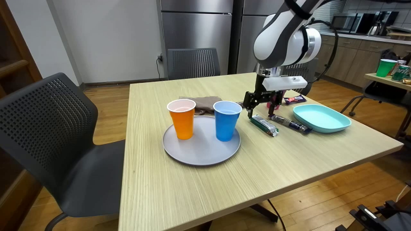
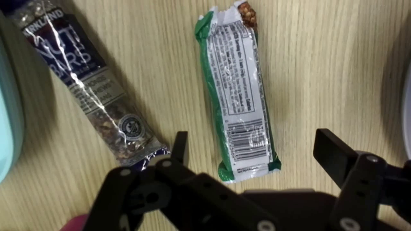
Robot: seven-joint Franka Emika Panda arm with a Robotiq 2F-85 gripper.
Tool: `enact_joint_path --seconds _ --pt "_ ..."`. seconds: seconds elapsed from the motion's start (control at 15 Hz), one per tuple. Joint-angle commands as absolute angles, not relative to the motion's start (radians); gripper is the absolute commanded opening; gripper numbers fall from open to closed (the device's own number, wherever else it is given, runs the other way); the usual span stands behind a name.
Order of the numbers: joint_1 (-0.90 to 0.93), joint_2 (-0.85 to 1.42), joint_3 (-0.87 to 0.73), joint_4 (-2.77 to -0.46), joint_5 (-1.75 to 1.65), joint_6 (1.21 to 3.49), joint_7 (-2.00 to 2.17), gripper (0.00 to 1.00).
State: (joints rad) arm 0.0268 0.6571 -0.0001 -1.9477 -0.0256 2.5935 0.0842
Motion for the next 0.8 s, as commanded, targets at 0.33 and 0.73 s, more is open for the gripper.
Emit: enact_joint_path --seconds 0.33,0.73 --pt "0.017 0.706 -0.002 -1.927 -0.022 2.568 0.042 1.0" --pt "0.01 0.71 0.007 -1.922 -0.016 2.568 0.024 0.75"
